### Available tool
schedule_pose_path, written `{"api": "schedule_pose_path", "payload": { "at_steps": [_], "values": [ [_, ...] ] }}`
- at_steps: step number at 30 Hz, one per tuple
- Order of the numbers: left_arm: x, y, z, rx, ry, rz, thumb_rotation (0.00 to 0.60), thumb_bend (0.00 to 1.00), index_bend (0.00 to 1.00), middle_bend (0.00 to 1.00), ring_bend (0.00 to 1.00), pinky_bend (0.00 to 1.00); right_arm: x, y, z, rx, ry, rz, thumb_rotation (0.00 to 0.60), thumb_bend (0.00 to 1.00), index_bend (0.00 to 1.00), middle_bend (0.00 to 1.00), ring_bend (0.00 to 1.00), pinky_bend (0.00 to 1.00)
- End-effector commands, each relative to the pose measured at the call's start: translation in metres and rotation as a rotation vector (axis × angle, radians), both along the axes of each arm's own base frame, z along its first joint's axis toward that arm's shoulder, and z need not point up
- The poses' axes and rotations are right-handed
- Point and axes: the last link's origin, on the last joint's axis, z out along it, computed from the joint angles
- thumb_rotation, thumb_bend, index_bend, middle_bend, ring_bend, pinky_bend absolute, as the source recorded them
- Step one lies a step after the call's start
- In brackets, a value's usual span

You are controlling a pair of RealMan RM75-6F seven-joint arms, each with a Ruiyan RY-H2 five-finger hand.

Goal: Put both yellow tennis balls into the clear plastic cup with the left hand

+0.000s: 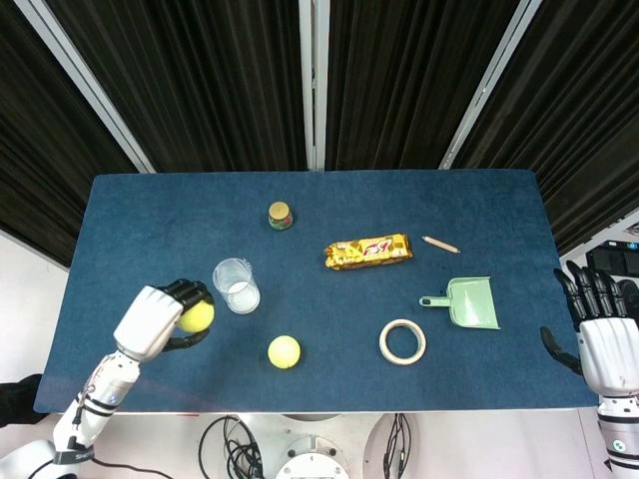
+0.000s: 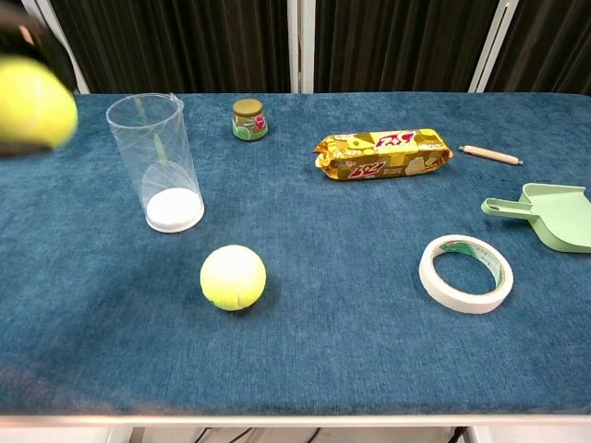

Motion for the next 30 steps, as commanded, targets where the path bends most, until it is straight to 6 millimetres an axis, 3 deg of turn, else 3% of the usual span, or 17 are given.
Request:
{"api": "schedule_pose_path", "payload": {
  "at_steps": [1,9,15,24,27,30],
  "values": [
    [0.015,0.015,0.010,0.044,-0.048,-0.013,0.600,0.30,0.54,0.52,0.54,0.80,0.000,0.001,0.002,-0.007,0.000,-0.001,0.600,0.27,0.00,0.00,0.00,0.00],
    [0.038,0.046,-0.017,-0.004,-0.067,-0.042,0.600,0.30,0.54,0.52,0.54,0.80,-0.001,0.003,0.000,0.003,-0.001,-0.014,0.600,0.27,0.00,0.00,0.00,0.00],
    [0.041,0.063,-0.041,-0.048,-0.086,-0.023,0.600,0.30,0.54,0.52,0.54,0.80,-0.004,0.002,0.001,-0.001,-0.004,-0.025,0.600,0.27,0.00,0.00,0.00,0.00],
    [0.034,0.077,-0.052,-0.020,-0.055,-0.014,0.600,0.30,0.52,0.51,0.52,0.79,-0.009,0.002,0.005,-0.015,-0.011,-0.038,0.600,0.27,0.00,0.00,0.00,0.00],
    [0.030,0.076,-0.054,-0.017,-0.046,-0.011,0.600,0.30,0.48,0.47,0.45,0.72,-0.011,0.003,0.006,-0.019,-0.014,-0.044,0.600,0.27,0.00,0.00,0.00,0.00],
    [0.027,0.075,-0.055,-0.034,-0.050,-0.004,0.600,0.29,0.38,0.35,0.31,0.60,-0.013,0.003,0.006,-0.018,-0.015,-0.049,0.600,0.27,0.00,0.00,0.00,0.00]
  ]
}}
